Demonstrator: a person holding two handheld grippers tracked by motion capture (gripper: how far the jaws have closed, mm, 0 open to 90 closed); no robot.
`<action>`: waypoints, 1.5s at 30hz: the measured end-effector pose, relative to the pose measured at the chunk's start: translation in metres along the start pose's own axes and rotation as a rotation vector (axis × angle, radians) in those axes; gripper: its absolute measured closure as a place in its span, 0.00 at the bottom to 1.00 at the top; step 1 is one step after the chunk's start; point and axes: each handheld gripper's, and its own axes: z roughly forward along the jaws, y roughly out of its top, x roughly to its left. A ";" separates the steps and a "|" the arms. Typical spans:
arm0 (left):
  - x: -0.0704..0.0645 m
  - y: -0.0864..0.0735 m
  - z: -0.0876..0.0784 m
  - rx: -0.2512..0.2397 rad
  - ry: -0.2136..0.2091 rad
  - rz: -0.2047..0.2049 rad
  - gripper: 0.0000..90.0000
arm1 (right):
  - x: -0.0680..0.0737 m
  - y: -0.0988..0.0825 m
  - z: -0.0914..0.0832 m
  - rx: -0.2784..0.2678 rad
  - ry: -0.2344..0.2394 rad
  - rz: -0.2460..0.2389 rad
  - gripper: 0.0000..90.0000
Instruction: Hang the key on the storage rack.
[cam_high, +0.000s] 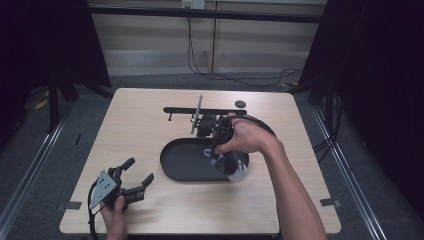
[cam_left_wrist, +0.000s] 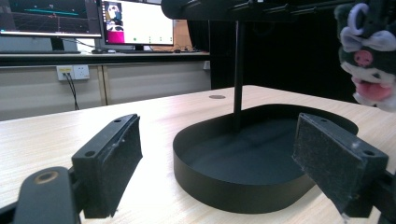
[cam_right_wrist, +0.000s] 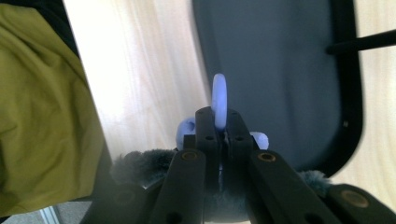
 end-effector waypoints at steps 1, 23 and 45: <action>0.000 0.000 0.000 0.000 0.000 0.000 0.17 | -0.001 0.001 -0.001 0.005 -0.001 0.001 0.97; -0.001 0.000 0.000 -0.001 0.000 -0.010 0.17 | -0.045 0.007 -0.021 0.032 -0.016 0.044 0.97; 0.000 0.000 0.000 -0.003 -0.003 -0.005 0.17 | -0.068 0.009 -0.035 0.074 -0.017 0.079 0.97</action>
